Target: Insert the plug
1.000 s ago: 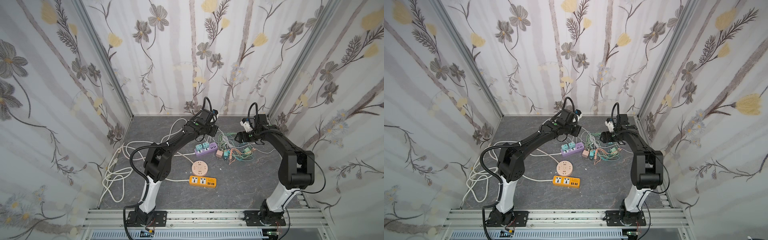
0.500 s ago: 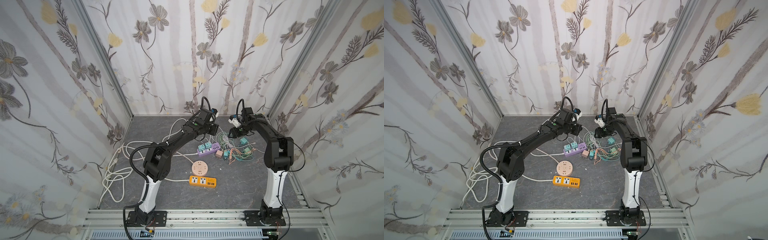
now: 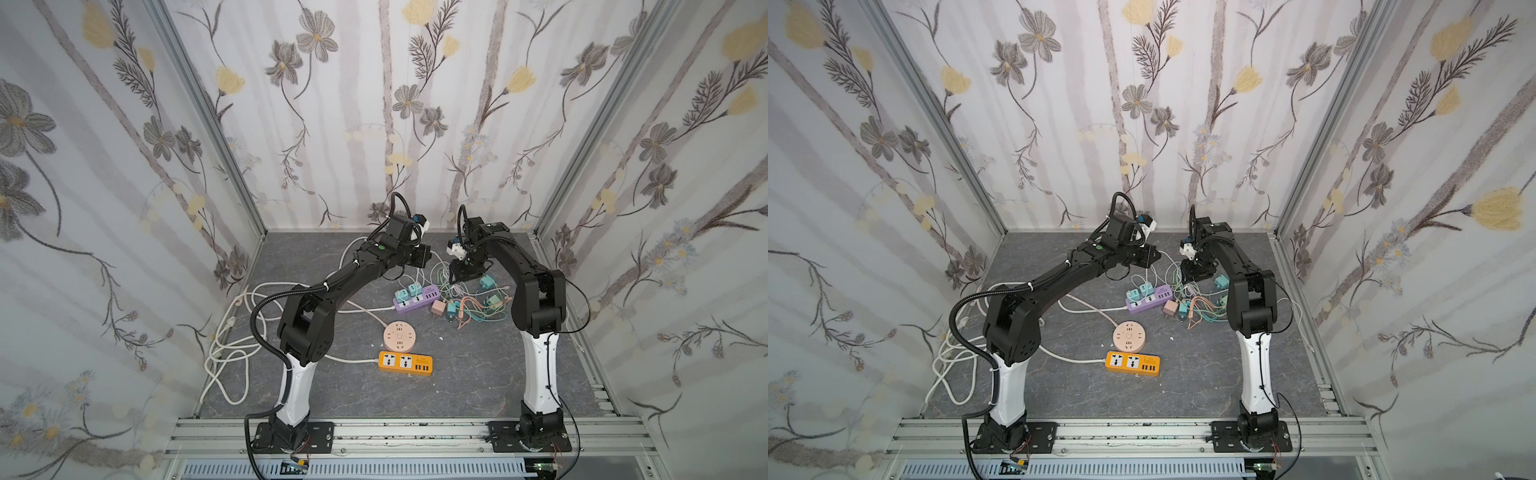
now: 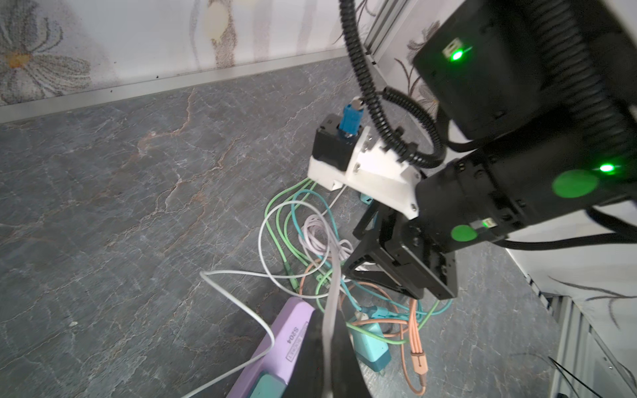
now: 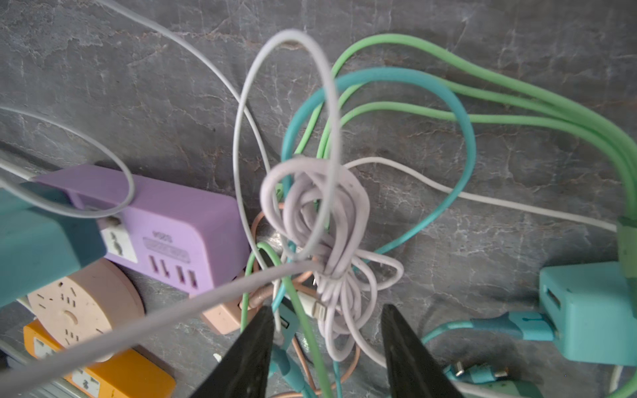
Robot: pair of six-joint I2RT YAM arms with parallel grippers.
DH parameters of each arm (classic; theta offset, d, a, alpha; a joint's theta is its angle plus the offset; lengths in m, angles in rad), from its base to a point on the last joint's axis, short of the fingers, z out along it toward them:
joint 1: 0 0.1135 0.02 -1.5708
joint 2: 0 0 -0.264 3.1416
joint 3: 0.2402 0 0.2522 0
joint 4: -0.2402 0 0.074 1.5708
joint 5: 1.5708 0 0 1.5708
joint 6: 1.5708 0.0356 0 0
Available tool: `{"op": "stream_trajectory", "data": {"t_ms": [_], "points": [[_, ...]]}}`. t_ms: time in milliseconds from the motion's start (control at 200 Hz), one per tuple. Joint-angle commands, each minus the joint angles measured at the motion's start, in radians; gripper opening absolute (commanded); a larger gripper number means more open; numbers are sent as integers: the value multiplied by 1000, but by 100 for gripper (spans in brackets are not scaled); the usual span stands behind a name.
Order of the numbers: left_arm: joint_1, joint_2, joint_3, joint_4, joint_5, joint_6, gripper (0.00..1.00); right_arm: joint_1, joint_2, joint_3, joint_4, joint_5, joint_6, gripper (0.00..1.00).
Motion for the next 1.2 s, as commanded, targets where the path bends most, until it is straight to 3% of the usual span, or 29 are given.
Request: {"op": "stream_trajectory", "data": {"t_ms": [0,265,410,540,730,974,1194], "points": [[5,-39,-19,107,89,-25,0,6,11,15,-10,24,42,51],[8,-64,-48,106,121,-25,0,12,-2,12,41,-28,41,51],[9,-60,-55,100,100,-21,0,14,-16,-8,96,10,33,35],[10,-62,-52,96,90,-11,0,14,-51,-52,152,87,35,17],[20,-67,-47,70,56,23,0,9,-181,-171,267,238,34,1],[46,-44,-36,49,14,60,0,16,-388,-248,433,430,34,0],[53,-6,20,4,-20,98,0,51,-355,-84,541,243,9,0]]}}
